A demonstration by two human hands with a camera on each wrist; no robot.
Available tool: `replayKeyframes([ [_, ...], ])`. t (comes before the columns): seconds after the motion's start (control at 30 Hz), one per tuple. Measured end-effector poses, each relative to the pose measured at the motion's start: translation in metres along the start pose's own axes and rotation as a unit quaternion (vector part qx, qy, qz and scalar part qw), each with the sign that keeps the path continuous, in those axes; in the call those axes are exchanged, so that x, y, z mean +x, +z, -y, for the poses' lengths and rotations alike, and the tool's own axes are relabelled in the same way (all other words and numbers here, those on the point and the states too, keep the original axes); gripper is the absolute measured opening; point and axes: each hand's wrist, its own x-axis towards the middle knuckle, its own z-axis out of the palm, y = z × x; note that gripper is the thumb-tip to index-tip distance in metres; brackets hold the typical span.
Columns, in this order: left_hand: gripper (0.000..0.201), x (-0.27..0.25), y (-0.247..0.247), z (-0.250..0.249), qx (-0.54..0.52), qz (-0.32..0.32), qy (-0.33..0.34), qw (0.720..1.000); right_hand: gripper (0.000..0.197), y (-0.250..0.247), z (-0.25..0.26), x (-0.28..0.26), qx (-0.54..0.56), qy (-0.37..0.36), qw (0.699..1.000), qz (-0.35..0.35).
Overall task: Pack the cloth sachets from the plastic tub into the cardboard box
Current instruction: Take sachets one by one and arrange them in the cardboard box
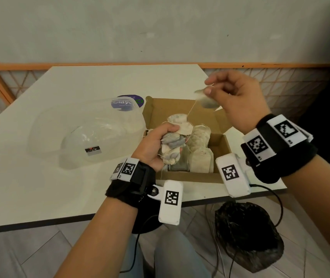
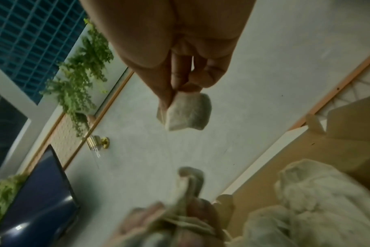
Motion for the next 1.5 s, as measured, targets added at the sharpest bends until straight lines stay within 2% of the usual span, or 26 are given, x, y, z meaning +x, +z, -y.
replayKeyframes([
  [0.1, 0.03, 0.001, 0.0, 0.0, 0.012, -0.01, 0.003, 1.0, 0.021, -0.003, 0.003, 0.002, 0.004, -0.021, 0.999, 0.023],
  [0.23, 0.022, -0.001, -0.002, -0.001, 0.029, -0.034, -0.003, 0.999, 0.028, -0.004, 0.002, 0.007, -0.049, -0.06, 0.997, 0.007],
  [0.37, 0.017, -0.003, 0.0, -0.001, 0.033, -0.036, -0.001, 0.999, 0.037, -0.003, -0.006, 0.009, -0.091, -0.056, 0.994, 0.02],
  [0.5, 0.022, -0.004, -0.001, -0.002, 0.018, -0.046, -0.001, 0.999, 0.036, 0.002, -0.012, 0.005, -0.176, -0.033, 0.978, 0.108],
  [0.63, 0.008, -0.004, 0.001, -0.002, 0.009, -0.062, 0.014, 0.998, 0.028, 0.012, -0.011, -0.003, -0.272, -0.08, 0.936, 0.208],
  [0.7, 0.007, -0.005, 0.002, -0.002, 0.011, -0.068, 0.009, 0.998, 0.027, 0.017, -0.012, -0.005, -0.274, -0.086, 0.93, 0.23],
  [0.77, 0.007, -0.007, 0.003, -0.002, 0.01, -0.065, 0.006, 0.998, 0.021, 0.02, -0.015, -0.005, -0.258, -0.072, 0.934, 0.237],
  [0.83, 0.006, -0.008, 0.005, -0.003, 0.008, -0.067, 0.003, 0.998, 0.019, 0.02, -0.02, -0.005, -0.222, -0.031, 0.953, 0.203],
  [0.97, 0.01, -0.007, 0.004, -0.003, -0.024, -0.085, 0.024, 0.996, 0.015, 0.011, -0.039, -0.005, -0.083, 0.108, 0.989, 0.055],
  [1.03, 0.006, -0.006, 0.004, -0.005, -0.054, -0.087, 0.042, 0.994, 0.014, 0.006, -0.045, -0.009, 0.066, 0.199, 0.977, -0.021],
  [1.13, 0.007, -0.005, 0.002, -0.005, -0.07, -0.08, 0.045, 0.993, 0.013, 0.006, -0.05, -0.024, 0.267, 0.281, 0.92, -0.053],
  [1.17, 0.004, -0.006, 0.003, -0.005, -0.063, -0.078, 0.043, 0.994, 0.011, 0.007, -0.051, -0.03, 0.291, 0.294, 0.909, -0.048],
  [1.27, 0.022, -0.005, 0.005, -0.002, -0.037, -0.06, 0.037, 0.997, 0.011, 0.013, -0.057, -0.043, 0.305, 0.307, 0.901, -0.033],
  [1.33, 0.022, -0.004, 0.004, 0.0, -0.011, -0.083, 0.05, 0.995, 0.019, 0.019, -0.057, -0.05, 0.275, 0.284, 0.918, -0.028],
  [1.43, 0.011, -0.005, 0.007, 0.002, 0.017, -0.085, 0.058, 0.995, 0.02, 0.026, -0.057, -0.054, 0.235, 0.242, 0.941, -0.011],
  [1.47, 0.011, -0.005, 0.009, 0.003, 0.022, -0.08, 0.058, 0.995, 0.019, 0.028, -0.056, -0.055, 0.235, 0.238, 0.942, -0.009],
  [1.5, 0.019, -0.004, 0.009, 0.004, 0.026, -0.078, 0.062, 0.995, 0.019, 0.029, -0.057, -0.056, 0.237, 0.235, 0.943, -0.006],
])
